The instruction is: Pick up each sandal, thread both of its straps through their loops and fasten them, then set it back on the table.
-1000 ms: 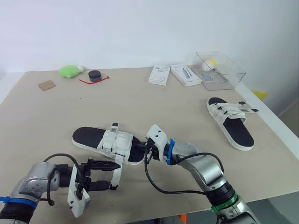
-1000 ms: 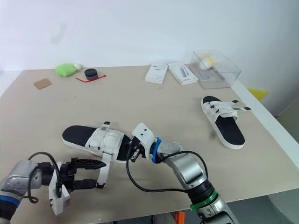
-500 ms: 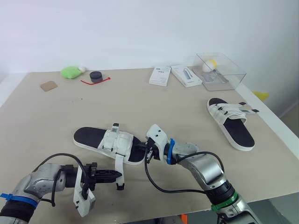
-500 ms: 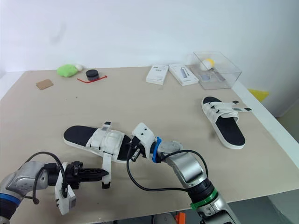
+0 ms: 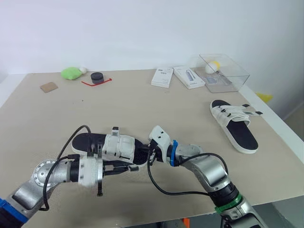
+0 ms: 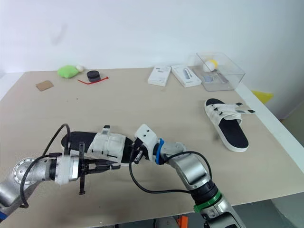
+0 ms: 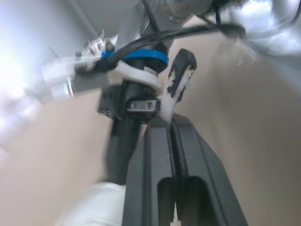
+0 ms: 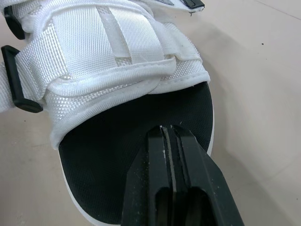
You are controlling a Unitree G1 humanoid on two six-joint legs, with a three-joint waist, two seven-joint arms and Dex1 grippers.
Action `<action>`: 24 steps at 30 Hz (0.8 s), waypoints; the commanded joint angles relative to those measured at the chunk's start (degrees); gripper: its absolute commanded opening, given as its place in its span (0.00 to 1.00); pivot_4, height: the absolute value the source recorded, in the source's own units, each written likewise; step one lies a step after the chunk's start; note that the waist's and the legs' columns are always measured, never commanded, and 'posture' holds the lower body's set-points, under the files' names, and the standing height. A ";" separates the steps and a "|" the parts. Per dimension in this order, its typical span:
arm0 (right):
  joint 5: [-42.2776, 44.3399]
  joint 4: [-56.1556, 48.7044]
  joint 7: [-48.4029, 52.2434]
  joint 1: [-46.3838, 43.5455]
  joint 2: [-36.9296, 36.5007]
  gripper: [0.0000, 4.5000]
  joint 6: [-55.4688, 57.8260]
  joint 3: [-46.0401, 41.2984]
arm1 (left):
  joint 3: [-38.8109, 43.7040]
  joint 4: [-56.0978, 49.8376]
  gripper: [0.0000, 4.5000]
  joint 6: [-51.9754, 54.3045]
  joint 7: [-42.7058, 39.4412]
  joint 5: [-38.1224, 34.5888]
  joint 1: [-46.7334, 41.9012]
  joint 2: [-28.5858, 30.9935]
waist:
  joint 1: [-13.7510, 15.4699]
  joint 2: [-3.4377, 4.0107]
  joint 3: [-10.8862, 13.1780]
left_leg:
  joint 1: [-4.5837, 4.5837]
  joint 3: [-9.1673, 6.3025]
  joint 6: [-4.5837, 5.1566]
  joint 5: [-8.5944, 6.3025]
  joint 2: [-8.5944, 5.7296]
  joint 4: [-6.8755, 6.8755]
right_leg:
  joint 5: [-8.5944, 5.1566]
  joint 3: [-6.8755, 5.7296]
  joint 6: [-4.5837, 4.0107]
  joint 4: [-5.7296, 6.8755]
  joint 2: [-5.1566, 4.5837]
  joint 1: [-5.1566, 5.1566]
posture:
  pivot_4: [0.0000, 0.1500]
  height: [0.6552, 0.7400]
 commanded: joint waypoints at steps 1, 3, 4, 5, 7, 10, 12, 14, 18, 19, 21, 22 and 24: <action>-1.83 2.60 -1.20 0.37 -1.13 0.00 2.59 0.76 | 5.37 -4.06 0.00 17.70 0.18 -16.97 -2.46 1.16 | 0.02 0.00 0.02 | 0.01 0.00 0.01 0.00 0.01 0.00 | -0.12 0.00 -0.03 0.00 0.01 0.00 | 1.00 1.00; -1.78 2.57 -1.44 0.37 -1.02 0.00 2.73 0.75 | 7.98 -3.09 0.00 26.17 2.99 -23.98 -6.11 -0.15 | 0.05 -0.06 0.09 | 0.01 0.00 0.02 0.01 0.00 0.00 | -0.38 0.00 -0.12 0.00 0.04 0.00 | 1.00 1.00; -1.76 2.52 -1.60 0.41 -0.94 0.00 2.79 0.74 | 9.30 -1.78 0.00 29.94 4.32 -27.00 -8.53 -1.25 | 0.06 -0.12 0.14 | 0.01 0.00 0.02 0.01 0.01 0.02 | -0.47 0.00 -0.15 0.00 0.05 -0.01 | 1.00 1.00; -1.76 2.49 -1.74 0.44 -0.87 0.00 2.83 0.76 | 10.18 -0.28 0.00 33.43 5.62 -29.53 -10.67 -2.22 | 0.05 -0.13 0.16 | 0.00 -0.01 0.02 0.02 0.01 0.02 | -0.59 0.00 -0.16 0.00 0.08 -0.01 | 1.00 1.00; -1.74 2.45 -1.95 0.47 -0.75 0.00 2.95 0.85 | 11.65 2.19 0.00 39.70 5.06 -32.75 -14.02 -3.50 | -0.01 -0.06 0.25 | 0.00 -0.02 0.03 0.03 0.00 0.10 | -0.71 0.02 -0.17 -0.01 0.11 -0.01 | 1.00 1.00; -1.81 2.56 -2.43 0.43 -0.25 0.00 3.00 1.05 | 13.12 8.81 0.00 47.75 6.72 -35.40 -21.19 -8.03 | -0.05 -0.07 0.28 | -0.02 -0.04 0.03 0.03 0.00 0.19 | -0.71 0.12 -0.17 -0.01 0.22 -0.01 | 1.00 1.00; -1.78 2.58 -2.93 0.47 0.05 0.00 3.10 0.89 | 13.41 12.33 0.00 52.63 6.88 -35.02 -24.51 -9.88 | -0.07 -0.14 0.31 | -0.04 -0.18 0.04 0.03 0.00 0.21 | -0.69 0.14 -0.16 0.01 0.37 0.00 | 1.00 1.00; -1.74 2.36 -3.26 0.73 0.02 0.00 3.21 0.87 | 13.98 14.48 0.00 55.98 6.71 -33.70 -25.92 -11.22 | -0.21 -0.09 0.31 | -0.04 -0.35 0.04 0.04 0.00 0.21 | -0.68 0.14 -0.17 0.02 0.45 0.00 | 1.00 1.00; -1.80 1.19 -3.78 1.77 -0.35 0.00 3.30 0.96 | 14.16 16.98 0.00 60.26 6.33 -29.18 -26.49 -12.90 | -0.21 -0.07 0.31 | -0.03 -0.47 0.03 0.03 -0.05 0.17 | -0.58 0.16 -0.16 0.06 0.50 0.05 | 1.00 1.00; -1.78 0.81 -3.89 2.04 -0.42 0.00 3.36 1.01 | 14.25 17.52 0.00 60.94 6.37 -28.10 -26.51 -13.36 | -0.17 -0.07 0.31 | -0.03 -0.54 0.03 0.03 -0.09 0.14 | -0.58 0.16 -0.17 0.07 0.50 0.06 | 1.00 1.00; -1.75 0.41 -4.00 2.30 -0.46 0.00 3.44 1.07 | 14.91 18.02 0.00 62.03 6.22 -26.60 -26.61 -14.27 | -0.13 -0.09 0.30 | -0.05 -0.60 0.03 0.03 -0.12 0.13 | -0.58 0.16 -0.17 0.08 0.50 0.08 | 1.00 1.00; -1.85 0.15 -4.07 2.50 -0.51 0.00 3.52 1.28 | 15.44 18.37 0.00 62.78 5.95 -26.28 -26.72 -14.67 | -0.12 -0.11 0.30 | -0.05 -0.62 0.03 0.03 -0.13 0.13 | -0.58 0.16 -0.17 0.08 0.50 0.09 | 1.00 1.00; -2.10 -0.42 -4.20 2.86 -0.68 0.00 3.76 1.62 | 16.26 19.56 0.00 63.52 5.55 -24.81 -27.12 -15.35 | -0.13 -0.10 0.29 | -0.06 -0.62 0.01 0.03 -0.16 0.13 | -0.59 0.16 -0.17 0.07 0.47 0.10 | 1.00 1.00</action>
